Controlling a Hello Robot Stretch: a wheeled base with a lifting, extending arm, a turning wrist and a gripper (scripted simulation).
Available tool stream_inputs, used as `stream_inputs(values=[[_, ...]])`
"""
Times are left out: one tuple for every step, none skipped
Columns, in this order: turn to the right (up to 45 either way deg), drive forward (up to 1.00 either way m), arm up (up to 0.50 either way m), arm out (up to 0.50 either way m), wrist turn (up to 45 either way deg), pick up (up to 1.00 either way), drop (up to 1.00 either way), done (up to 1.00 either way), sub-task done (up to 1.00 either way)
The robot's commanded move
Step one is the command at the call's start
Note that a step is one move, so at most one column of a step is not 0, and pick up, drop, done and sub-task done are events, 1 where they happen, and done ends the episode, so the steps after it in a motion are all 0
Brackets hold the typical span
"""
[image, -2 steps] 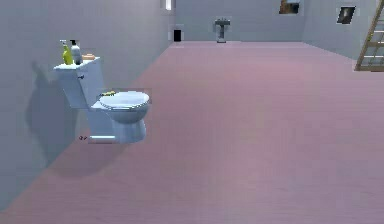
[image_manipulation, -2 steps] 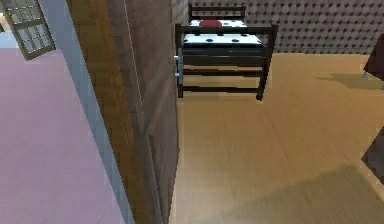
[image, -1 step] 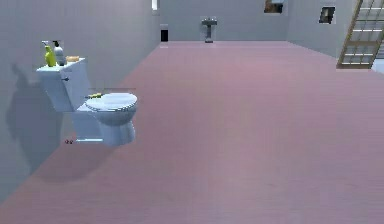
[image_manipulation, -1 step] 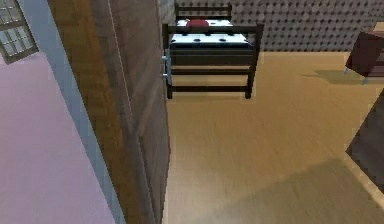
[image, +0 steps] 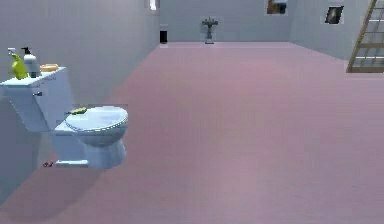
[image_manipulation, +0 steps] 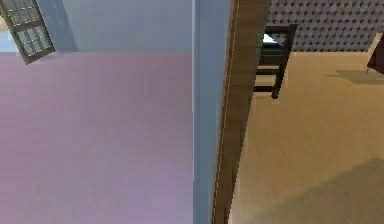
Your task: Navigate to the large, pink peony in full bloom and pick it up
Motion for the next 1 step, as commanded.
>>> stream_inputs(values=[[42.0, 0.00, 0.00, 0.00, 0.0, 0.00, 0.00, 0.00, 0.00]])
